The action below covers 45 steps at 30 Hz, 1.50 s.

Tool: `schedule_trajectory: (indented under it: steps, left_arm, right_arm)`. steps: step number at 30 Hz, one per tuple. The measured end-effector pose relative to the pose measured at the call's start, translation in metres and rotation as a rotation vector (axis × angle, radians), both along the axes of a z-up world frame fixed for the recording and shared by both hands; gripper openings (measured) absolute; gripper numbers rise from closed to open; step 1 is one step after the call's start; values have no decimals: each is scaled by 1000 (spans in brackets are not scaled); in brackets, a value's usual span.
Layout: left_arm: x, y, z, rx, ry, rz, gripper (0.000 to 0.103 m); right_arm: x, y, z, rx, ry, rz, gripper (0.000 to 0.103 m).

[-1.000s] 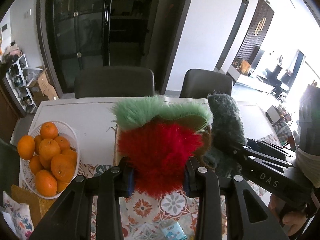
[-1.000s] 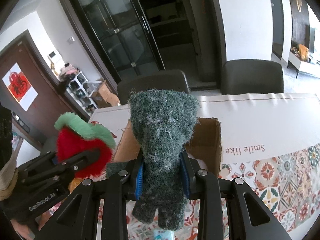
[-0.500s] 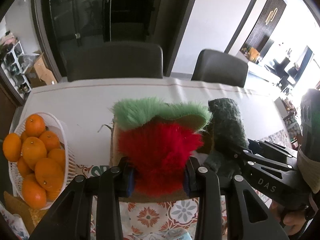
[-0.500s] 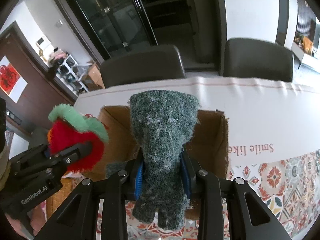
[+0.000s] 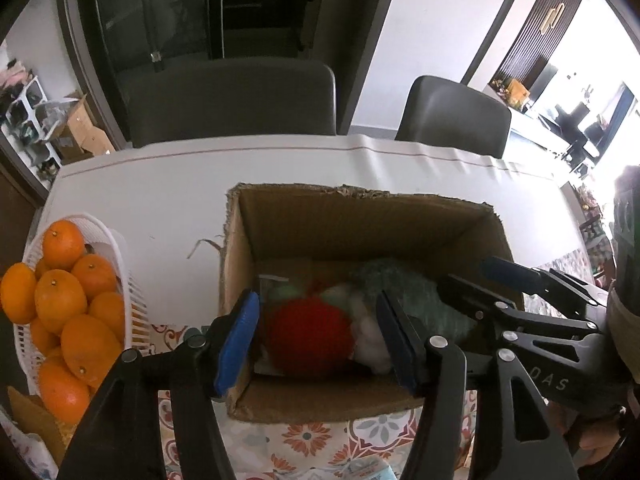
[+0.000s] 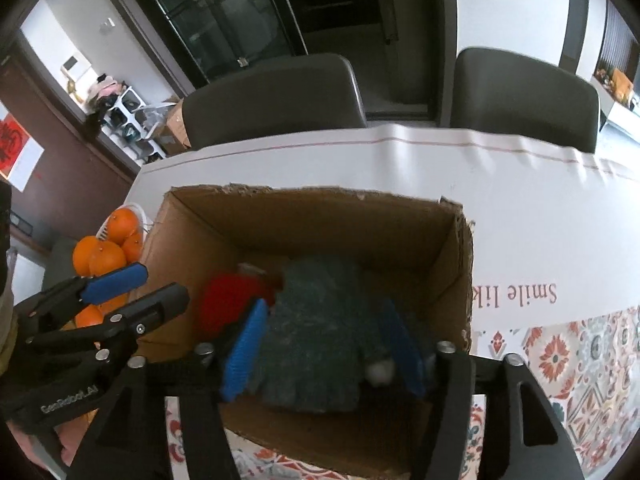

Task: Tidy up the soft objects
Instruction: 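Open both tools to drop the strawberry plush and glove into the box, then move both tools back toward the blue tissue pack and gold wrapper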

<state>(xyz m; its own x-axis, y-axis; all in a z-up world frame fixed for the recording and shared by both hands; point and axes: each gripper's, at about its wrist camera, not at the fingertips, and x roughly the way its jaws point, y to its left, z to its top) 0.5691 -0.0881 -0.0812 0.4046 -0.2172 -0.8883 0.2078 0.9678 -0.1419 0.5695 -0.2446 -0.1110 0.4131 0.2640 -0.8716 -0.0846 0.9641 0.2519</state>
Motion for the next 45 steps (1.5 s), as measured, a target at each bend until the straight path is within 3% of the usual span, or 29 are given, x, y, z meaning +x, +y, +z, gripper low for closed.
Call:
schedule_trajectory:
  steps: [12,23,33,45]
  left_arm:
    - [-43,3,42,26,-101,31,62]
    - [-103,-3,64,8,-129,26,62]
    - [-151,-14,54,-27,-80,-2,65]
    - [-189,-25,20,-55,27,-26,65]
  right_arm:
    - [-43,-14,47,-36,-119,-86,64]
    - [-105,-26,78,-48,-188,-156,64]
    - [-160,-41,80,-77,-176,-181,64]
    - [-205,-54,55,-101,-102,-208,64]
